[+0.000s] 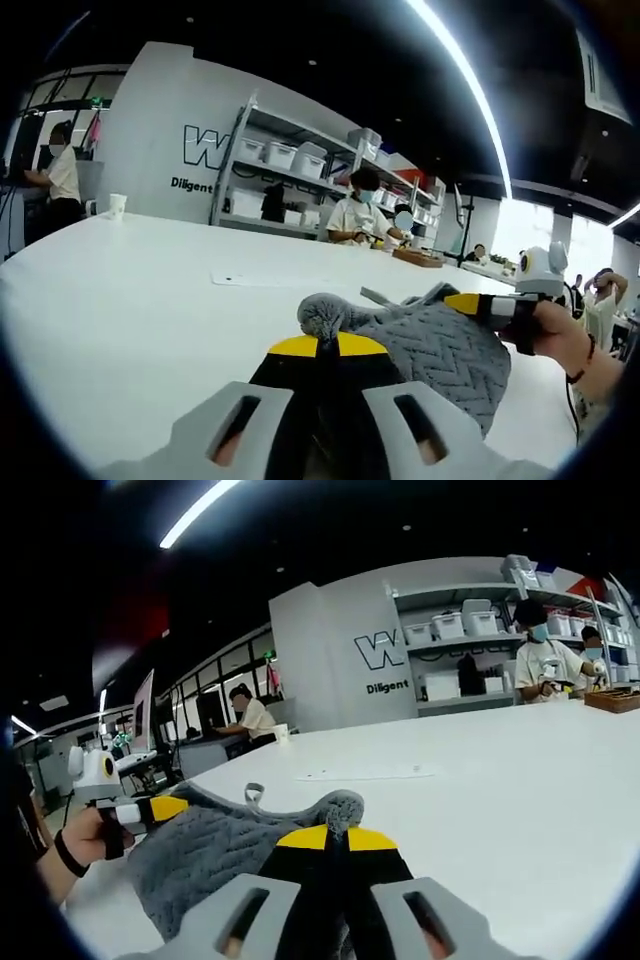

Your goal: Open the folded towel by lifting each exposed corner and separating the folded layers until the towel lies flat within the target outline without major curled edges

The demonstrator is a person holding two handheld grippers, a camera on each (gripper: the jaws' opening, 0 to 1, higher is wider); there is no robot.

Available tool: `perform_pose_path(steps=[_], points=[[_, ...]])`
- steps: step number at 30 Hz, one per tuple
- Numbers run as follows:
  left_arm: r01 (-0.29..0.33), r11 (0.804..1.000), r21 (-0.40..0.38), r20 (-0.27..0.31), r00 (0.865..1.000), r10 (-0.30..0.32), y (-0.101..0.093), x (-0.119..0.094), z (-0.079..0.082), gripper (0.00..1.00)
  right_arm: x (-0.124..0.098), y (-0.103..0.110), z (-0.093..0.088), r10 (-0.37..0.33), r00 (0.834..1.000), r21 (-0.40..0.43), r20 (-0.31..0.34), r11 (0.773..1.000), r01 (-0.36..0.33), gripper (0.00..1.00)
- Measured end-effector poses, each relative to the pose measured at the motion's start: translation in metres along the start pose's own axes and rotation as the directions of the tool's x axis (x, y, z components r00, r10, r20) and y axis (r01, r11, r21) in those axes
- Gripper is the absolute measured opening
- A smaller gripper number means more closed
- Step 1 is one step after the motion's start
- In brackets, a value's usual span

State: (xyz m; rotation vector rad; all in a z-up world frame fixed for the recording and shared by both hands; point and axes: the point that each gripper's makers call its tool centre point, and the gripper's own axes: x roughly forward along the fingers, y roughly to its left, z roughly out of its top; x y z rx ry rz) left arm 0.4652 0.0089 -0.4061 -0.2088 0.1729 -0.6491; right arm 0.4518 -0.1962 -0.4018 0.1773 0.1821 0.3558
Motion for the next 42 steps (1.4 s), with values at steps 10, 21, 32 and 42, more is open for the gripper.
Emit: perform_pose_path(steps=[10, 21, 32, 42], points=[[0.019, 1.000, -0.016, 0.022, 1.000, -0.019, -0.003, -0.004, 0.004, 0.01, -0.005, 0.002, 0.003, 0.007, 1.000, 0.009, 0.015, 1.000, -0.007, 0.00], [0.033, 0.999, -0.023, 0.062, 0.998, -0.032, -0.010, -0.008, 0.013, 0.01, -0.010, 0.002, 0.014, 0.008, 0.999, 0.009, 0.047, 1.000, -0.008, 0.00], [0.065, 0.997, -0.028, 0.069, 0.996, -0.063, -0.017, -0.017, 0.007, 0.01, -0.017, 0.007, 0.017, 0.027, 0.998, 0.004, 0.064, 1.000, -0.027, 0.00], [0.089, 0.996, 0.018, 0.083, 0.992, -0.090, -0.028, -0.027, 0.011, 0.01, -0.025, 0.011, 0.020, 0.035, 0.996, -0.010, 0.076, 0.999, -0.034, 0.00]])
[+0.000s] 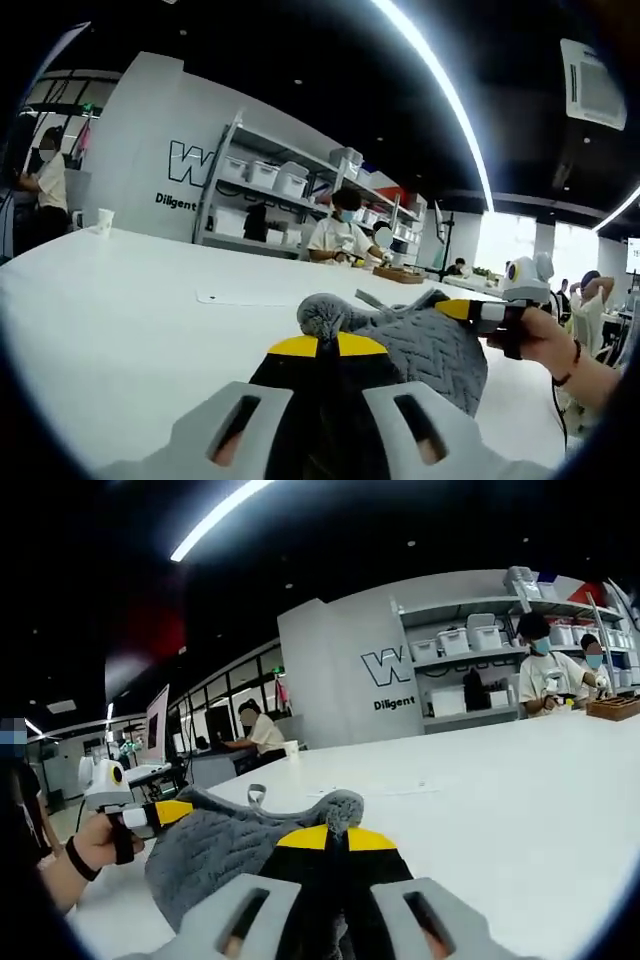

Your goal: Open the folded towel by lifting each exposed corner and separating the folded layers until the towel lies flat within the target outline without major curled edges

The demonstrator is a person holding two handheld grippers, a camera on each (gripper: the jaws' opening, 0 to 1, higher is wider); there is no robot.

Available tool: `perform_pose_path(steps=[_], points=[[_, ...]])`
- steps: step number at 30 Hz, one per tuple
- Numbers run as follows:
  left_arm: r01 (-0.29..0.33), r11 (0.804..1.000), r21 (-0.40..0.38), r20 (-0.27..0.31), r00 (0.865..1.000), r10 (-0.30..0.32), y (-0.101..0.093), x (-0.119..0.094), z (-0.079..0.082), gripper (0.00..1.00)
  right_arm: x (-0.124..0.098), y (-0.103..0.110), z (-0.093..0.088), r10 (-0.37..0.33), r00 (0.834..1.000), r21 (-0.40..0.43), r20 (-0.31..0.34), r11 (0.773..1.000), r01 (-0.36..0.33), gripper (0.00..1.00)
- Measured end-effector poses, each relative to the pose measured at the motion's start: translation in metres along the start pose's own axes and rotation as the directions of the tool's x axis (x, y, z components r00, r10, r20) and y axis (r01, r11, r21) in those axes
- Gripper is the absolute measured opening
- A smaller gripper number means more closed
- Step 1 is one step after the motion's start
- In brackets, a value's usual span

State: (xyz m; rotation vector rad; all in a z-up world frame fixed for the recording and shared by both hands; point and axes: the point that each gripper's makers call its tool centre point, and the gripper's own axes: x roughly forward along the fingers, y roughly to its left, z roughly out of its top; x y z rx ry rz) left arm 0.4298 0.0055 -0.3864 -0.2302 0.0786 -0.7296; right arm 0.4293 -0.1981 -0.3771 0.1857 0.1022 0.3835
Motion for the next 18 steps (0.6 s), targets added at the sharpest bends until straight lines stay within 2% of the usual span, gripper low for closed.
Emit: perform_pose_path(steps=[7, 18], points=[[0.011, 1.000, 0.007, 0.005, 1.000, -0.011, -0.003, -0.003, -0.001, 0.01, -0.005, 0.004, 0.003, 0.011, 1.000, -0.009, 0.011, 1.000, -0.010, 0.00], [0.034, 0.999, 0.032, 0.018, 0.999, -0.035, -0.019, -0.014, 0.004, 0.01, -0.018, 0.013, 0.004, 0.023, 0.999, -0.016, 0.032, 1.000, -0.022, 0.00]])
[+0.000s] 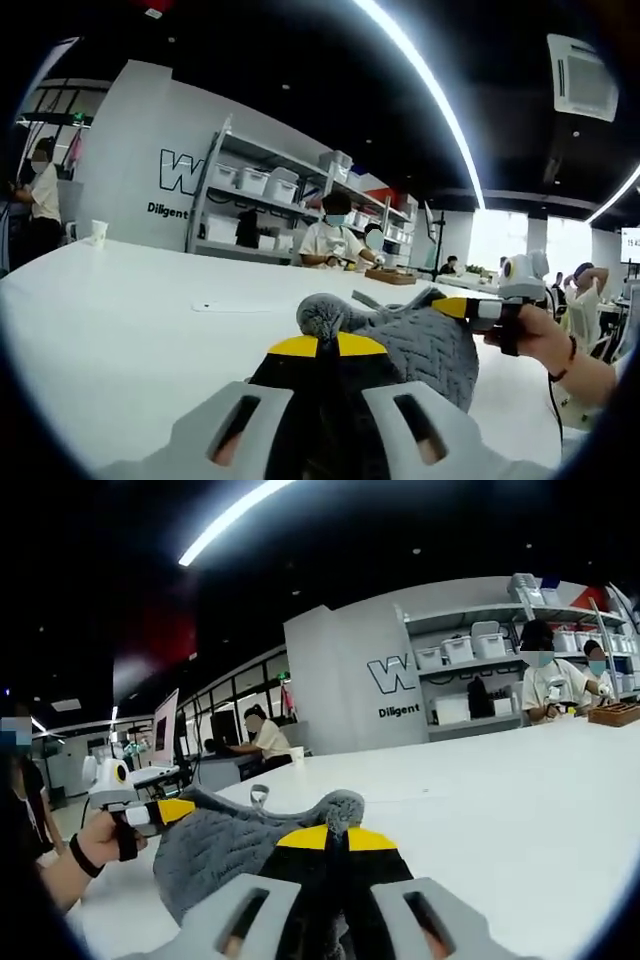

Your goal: Open the folded towel by lifting each exposed corner and separating the folded layers until the towel lies flat within the target outline without major curled edges

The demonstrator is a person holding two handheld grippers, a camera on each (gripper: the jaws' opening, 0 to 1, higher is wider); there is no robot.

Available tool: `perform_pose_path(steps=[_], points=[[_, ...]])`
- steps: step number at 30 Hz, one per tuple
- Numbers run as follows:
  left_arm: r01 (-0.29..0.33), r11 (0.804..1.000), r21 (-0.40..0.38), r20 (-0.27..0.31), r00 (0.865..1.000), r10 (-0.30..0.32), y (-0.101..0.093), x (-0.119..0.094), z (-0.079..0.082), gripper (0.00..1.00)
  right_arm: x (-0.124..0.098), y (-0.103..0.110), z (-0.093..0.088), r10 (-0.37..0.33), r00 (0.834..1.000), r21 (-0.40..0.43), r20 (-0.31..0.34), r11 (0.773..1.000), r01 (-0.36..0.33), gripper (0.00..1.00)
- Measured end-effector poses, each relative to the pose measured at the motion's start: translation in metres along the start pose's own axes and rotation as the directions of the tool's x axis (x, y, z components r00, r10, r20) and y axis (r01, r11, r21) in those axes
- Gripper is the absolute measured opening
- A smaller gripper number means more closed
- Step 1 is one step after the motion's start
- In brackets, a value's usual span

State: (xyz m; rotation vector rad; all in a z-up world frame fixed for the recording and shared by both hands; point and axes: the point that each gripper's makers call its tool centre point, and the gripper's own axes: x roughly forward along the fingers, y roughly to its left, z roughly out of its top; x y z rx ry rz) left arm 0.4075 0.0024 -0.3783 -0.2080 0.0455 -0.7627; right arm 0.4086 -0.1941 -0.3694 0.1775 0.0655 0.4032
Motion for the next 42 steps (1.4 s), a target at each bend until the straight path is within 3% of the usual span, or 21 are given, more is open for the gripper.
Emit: perform_pose_path(steps=[9, 17, 42], points=[[0.010, 1.000, 0.018, 0.013, 1.000, -0.010, -0.009, -0.010, 0.000, 0.01, -0.011, 0.010, -0.001, 0.014, 1.000, -0.004, 0.016, 1.000, -0.013, 0.00], [0.022, 1.000, 0.022, 0.021, 1.000, -0.023, 0.001, -0.007, 0.007, 0.01, -0.018, 0.018, -0.002, 0.025, 0.999, -0.009, 0.029, 1.000, -0.025, 0.00], [0.076, 0.997, 0.024, 0.056, 0.995, -0.077, -0.001, -0.028, 0.015, 0.01, -0.044, 0.037, -0.005, 0.068, 0.995, -0.034, 0.077, 0.997, -0.066, 0.00]])
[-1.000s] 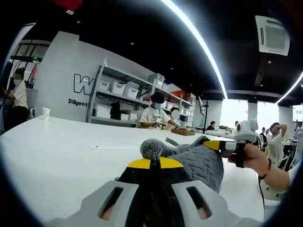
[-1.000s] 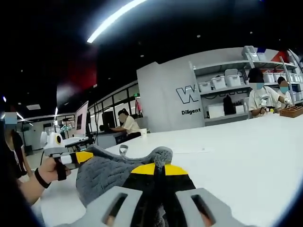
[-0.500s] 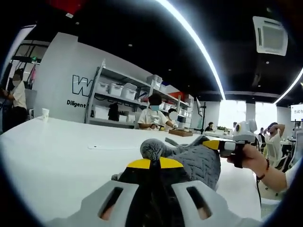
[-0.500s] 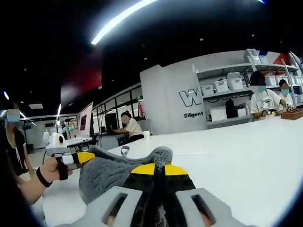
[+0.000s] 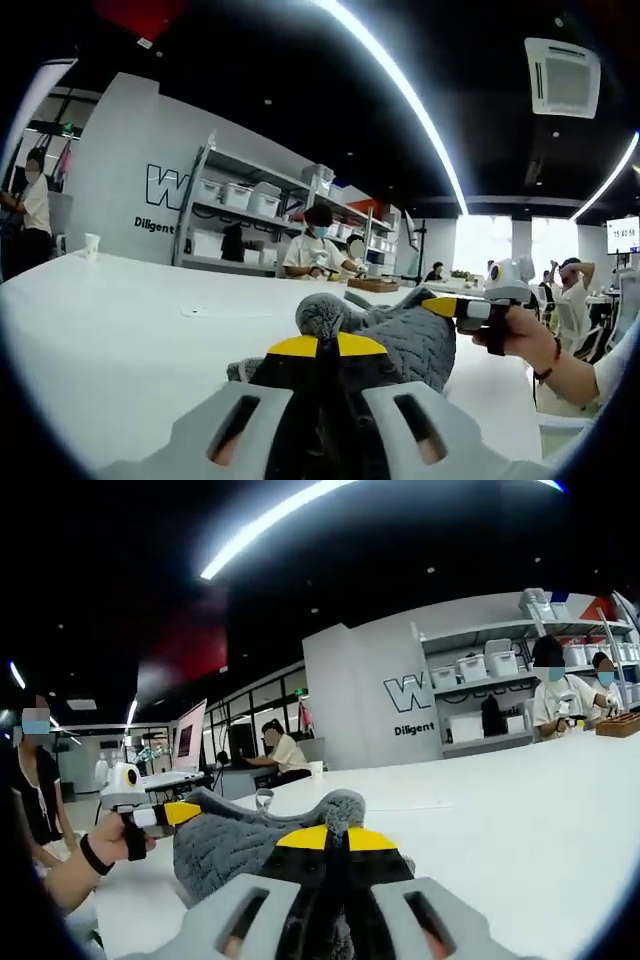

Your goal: Open the folded towel by lifting each exposed corner and separating the folded layers until the towel lies flat within the target outline without major curled edges

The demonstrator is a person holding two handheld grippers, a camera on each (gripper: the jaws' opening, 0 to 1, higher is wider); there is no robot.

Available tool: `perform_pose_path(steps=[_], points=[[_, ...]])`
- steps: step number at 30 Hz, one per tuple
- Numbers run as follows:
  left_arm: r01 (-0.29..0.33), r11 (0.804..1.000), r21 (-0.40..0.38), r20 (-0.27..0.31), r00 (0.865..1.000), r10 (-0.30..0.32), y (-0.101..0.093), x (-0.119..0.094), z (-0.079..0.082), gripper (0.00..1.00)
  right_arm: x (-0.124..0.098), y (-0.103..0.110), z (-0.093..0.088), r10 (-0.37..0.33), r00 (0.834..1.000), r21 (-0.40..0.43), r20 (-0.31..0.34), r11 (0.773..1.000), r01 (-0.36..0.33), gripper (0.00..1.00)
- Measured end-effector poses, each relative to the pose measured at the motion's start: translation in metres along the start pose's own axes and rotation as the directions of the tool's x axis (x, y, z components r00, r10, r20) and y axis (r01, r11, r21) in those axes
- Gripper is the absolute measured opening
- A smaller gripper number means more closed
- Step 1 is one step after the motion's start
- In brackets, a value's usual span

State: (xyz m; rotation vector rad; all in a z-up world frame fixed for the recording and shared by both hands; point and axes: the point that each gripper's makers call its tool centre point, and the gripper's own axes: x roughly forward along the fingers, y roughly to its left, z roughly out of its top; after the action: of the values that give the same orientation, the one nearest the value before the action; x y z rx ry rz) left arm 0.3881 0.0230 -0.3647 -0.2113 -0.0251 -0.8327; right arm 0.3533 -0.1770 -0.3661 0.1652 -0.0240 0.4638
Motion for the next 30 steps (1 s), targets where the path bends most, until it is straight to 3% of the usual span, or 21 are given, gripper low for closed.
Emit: perform_pose_path(steps=[11, 19, 28, 30], points=[[0.019, 1.000, 0.021, 0.017, 1.000, -0.019, -0.014, -0.011, 0.001, 0.01, -0.009, 0.007, 0.002, 0.015, 1.000, -0.021, 0.016, 1.000, -0.015, 0.00], [0.025, 0.999, 0.027, 0.013, 1.000, -0.025, -0.028, -0.021, -0.006, 0.01, -0.013, 0.009, -0.005, 0.018, 1.000, -0.030, 0.012, 0.999, -0.018, 0.00], [0.043, 0.999, 0.002, 0.021, 0.999, -0.043, -0.037, -0.034, -0.014, 0.01, -0.015, 0.009, 0.002, 0.047, 0.998, -0.025, 0.028, 0.999, -0.046, 0.00], [0.043, 0.999, 0.026, 0.022, 0.999, -0.044, -0.040, -0.036, -0.014, 0.01, -0.015, 0.008, 0.003, 0.049, 0.998, -0.021, 0.030, 0.999, -0.049, 0.00]])
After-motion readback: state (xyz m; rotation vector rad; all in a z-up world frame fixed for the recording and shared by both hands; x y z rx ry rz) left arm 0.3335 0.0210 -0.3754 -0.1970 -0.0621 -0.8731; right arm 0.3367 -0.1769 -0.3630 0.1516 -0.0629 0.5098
